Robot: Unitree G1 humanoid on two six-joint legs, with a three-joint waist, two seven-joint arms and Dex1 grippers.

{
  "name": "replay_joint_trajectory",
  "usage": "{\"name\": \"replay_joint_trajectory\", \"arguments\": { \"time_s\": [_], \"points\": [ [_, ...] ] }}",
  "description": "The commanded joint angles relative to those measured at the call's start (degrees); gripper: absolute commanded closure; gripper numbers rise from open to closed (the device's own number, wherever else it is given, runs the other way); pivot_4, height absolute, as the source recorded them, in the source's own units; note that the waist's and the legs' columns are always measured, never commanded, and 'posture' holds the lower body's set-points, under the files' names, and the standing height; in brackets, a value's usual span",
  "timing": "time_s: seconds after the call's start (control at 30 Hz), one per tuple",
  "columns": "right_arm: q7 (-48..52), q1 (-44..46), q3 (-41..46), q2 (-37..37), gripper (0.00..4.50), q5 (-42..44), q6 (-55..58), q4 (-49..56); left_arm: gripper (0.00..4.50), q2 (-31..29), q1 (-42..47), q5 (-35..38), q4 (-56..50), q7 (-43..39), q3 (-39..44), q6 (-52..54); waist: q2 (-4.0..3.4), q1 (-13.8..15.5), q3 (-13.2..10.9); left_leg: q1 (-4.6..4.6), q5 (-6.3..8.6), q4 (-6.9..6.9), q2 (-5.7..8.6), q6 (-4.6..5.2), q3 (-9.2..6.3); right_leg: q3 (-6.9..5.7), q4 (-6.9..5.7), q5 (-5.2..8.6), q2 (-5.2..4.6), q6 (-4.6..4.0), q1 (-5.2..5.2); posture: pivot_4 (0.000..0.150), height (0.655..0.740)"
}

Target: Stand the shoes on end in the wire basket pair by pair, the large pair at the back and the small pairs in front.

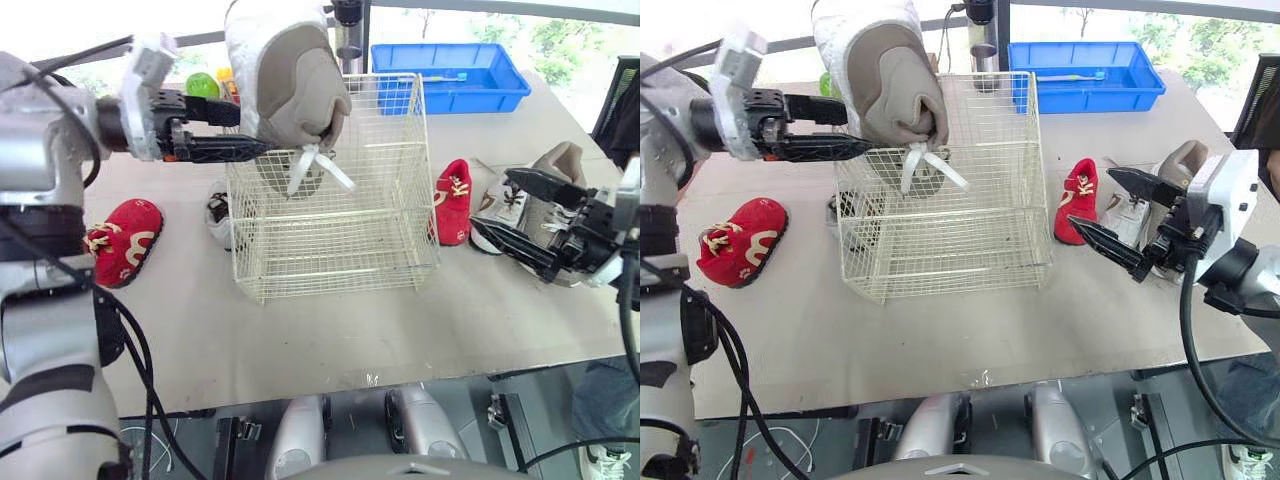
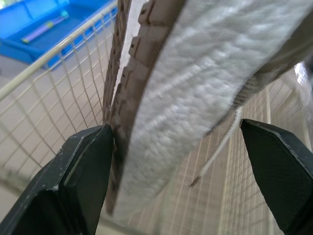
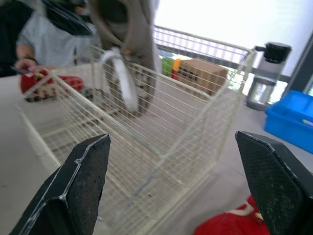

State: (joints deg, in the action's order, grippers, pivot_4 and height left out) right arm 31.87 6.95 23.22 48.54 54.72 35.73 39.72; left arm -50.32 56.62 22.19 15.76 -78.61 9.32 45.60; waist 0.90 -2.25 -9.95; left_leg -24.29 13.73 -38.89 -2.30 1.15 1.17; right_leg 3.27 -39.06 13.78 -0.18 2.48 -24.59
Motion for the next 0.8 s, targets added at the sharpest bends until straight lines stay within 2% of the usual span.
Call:
{"name": "replay_joint_trajectory", "arguments": {
  "time_s": [0.03, 0.2, 0.37, 0.5, 0.7, 0.8],
  "points": [
    [-0.1, 2.0, -0.3, 0.7, 0.55, -0.6, -0.2, 0.0, 0.07, 1.4, -1.0, 1.2, -3.9, 7.9, 4.4, -3.2, 0.03, 0.3, 0.0, -0.03, 0.00, -0.03, 0.00, 0.00, -0.01, 0.00, 0.00, 0.00, 0.00, 0.00, 0.00, 0.150, 0.7400],
    [1.2, 4.6, -1.8, 0.9, 0.55, -1.4, 0.0, -1.6, 0.07, 4.8, -0.4, 3.1, -4.1, 14.3, 7.1, -6.8, 0.07, 1.7, 0.0, -0.28, 0.00, -0.33, 0.06, 0.00, -0.10, -0.03, 0.04, -0.02, 0.00, 0.00, 0.00, 0.150, 0.7400],
    [2.4, 4.3, -1.1, 1.2, 0.55, -0.5, 0.5, -1.6, 0.07, 0.0, -5.5, 12.0, -8.7, 8.9, 9.7, 1.7, 0.11, 1.3, 0.0, -0.37, 0.00, -0.35, 0.08, 0.00, -0.07, 0.05, 0.13, -0.02, -0.02, 0.00, -0.03, 0.150, 0.7400],
    [2.8, 3.8, -1.0, 1.2, 0.55, -1.2, 0.5, -1.9, 0.07, -2.5, -10.5, 18.3, -14.3, 8.4, 10.6, 9.3, 0.12, 1.3, -0.1, -0.37, 0.00, -0.31, 0.05, 0.00, -0.14, -0.04, 0.09, -0.01, 0.00, 0.00, -0.06, 0.150, 0.7400],
    [-0.5, 2.1, 0.7, 1.4, 0.55, -5.0, 1.1, -2.6, 0.07, 2.4, -17.0, 31.5, -27.1, 14.3, 14.0, 17.3, 0.18, 1.7, 0.0, -0.40, 0.00, -0.35, 0.06, -0.01, -0.16, -0.07, 0.09, -0.01, -0.10, 0.00, -0.02, 0.150, 0.7400],
    [-4.3, 1.4, 0.8, 3.0, 0.55, -4.7, 7.3, -4.6, 0.07, 6.2, -20.0, 40.7, -33.9, 20.3, 15.2, 21.1, 0.20, 1.5, 0.0, -0.39, 0.00, -0.34, 0.07, -0.01, -0.11, 0.00, 0.13, -0.02, -0.12, 0.01, -0.02, 0.150, 0.7400]
  ]
}}
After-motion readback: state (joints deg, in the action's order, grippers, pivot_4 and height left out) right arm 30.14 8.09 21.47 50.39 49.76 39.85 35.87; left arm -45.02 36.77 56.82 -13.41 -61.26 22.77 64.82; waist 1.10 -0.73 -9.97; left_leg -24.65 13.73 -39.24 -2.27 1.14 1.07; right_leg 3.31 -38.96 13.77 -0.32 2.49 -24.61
